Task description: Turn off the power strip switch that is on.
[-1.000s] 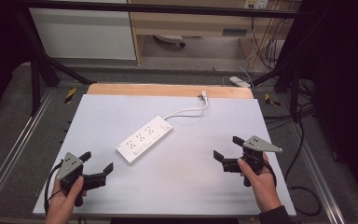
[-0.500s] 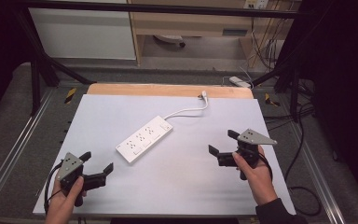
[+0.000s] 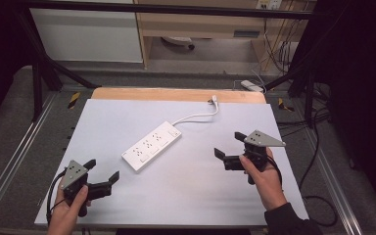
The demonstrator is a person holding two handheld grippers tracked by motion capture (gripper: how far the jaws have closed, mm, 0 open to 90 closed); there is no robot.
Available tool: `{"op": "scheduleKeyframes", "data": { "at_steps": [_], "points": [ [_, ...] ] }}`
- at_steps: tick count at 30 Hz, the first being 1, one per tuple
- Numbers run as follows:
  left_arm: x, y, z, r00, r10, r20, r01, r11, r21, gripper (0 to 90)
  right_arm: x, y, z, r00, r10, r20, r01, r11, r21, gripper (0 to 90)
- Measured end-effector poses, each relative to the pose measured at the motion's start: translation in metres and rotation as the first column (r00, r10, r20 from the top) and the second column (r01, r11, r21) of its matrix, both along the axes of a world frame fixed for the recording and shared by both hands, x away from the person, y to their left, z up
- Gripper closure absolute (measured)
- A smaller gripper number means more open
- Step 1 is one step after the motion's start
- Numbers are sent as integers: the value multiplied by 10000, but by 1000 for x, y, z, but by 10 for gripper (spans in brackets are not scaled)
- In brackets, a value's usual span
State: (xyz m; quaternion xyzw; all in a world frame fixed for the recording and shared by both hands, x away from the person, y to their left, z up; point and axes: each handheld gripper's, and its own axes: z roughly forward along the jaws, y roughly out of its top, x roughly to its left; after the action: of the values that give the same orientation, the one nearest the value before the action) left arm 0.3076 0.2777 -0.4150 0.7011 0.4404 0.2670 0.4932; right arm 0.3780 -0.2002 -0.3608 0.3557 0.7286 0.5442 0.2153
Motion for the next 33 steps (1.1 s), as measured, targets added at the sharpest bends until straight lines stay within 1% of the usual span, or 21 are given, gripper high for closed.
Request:
{"op": "scheduleKeyframes", "data": {
  "at_steps": [13, 16, 21, 23, 28, 30, 33],
  "points": [
    [0, 0, 0, 10000, -46, 39, 46, 10000, 83, 47, 8, 24, 10, 9990, 428, 103, -427, 9990, -107, 26],
    [0, 0, 0, 10000, -25, 84, 24, 9999, 147, 47, 8, 27, 10, 9988, 468, 119, -466, 9988, -134, 26],
    [0, 0, 0, 10000, -60, 40, 59, 9999, 96, 47, 10, 32, 12, 9983, 558, 144, -556, 9984, -128, 27],
    [0, 0, 0, 10000, -28, 88, 26, 9999, 165, 47, 11, 34, 12, 9981, 585, 187, -582, 9982, -140, 27],
    [0, 0, 0, 10000, -26, 86, 25, 9998, 177, 47, 12, 39, 12, 9977, 654, 178, -652, 9978, -118, 27],
    [0, -1, 0, 10000, -51, 44, 51, 9999, 110, 47, 13, 42, 12, 9976, 673, 173, -671, 9977, -134, 30],
    [0, 0, 0, 10000, -47, 78, 45, 9998, 190, 47, 13, 47, 12, 9969, 771, 180, -769, 9970, -120, 30]
  ]
}}
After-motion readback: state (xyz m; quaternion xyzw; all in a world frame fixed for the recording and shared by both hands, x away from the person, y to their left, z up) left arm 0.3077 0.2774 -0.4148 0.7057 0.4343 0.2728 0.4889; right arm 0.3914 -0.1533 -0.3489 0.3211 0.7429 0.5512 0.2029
